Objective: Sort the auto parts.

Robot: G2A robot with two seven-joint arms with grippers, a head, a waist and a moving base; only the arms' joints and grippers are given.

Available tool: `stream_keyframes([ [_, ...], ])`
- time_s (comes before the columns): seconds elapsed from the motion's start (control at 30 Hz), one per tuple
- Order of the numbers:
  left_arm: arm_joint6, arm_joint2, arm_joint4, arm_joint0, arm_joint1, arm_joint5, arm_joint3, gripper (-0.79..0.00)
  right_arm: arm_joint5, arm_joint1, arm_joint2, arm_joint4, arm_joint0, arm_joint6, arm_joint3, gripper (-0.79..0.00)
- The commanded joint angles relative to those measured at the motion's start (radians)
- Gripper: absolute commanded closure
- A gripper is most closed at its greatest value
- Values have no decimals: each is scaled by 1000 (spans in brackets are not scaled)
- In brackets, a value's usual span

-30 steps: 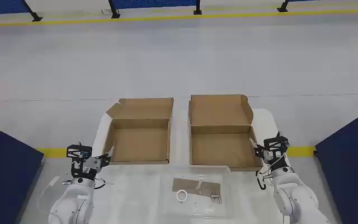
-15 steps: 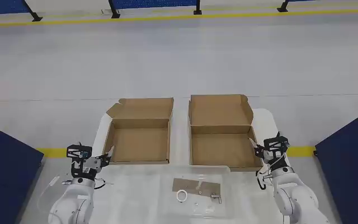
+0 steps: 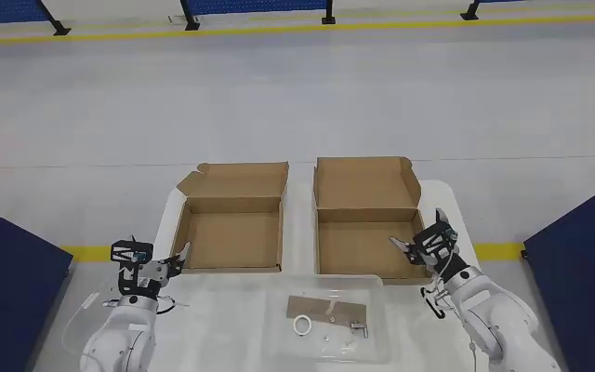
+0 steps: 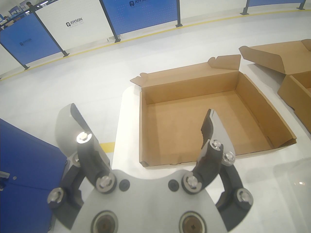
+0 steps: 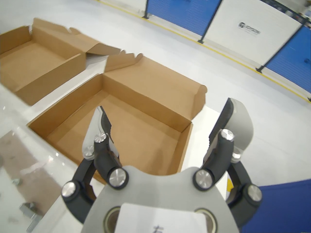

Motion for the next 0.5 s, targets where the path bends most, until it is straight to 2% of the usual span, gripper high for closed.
stream_keyframes([
  [0.0,0,0,0,0,0,0,0,-785,41,0,0,3,0,-8,4,-785],
  [0.23,0,0,0,0,0,0,0,-785,28,0,1,3,-4,-13,-2,-785],
  [0.47,0,0,0,0,0,0,0,-785,-142,16,59,-14,-15,43,-75,-785],
])
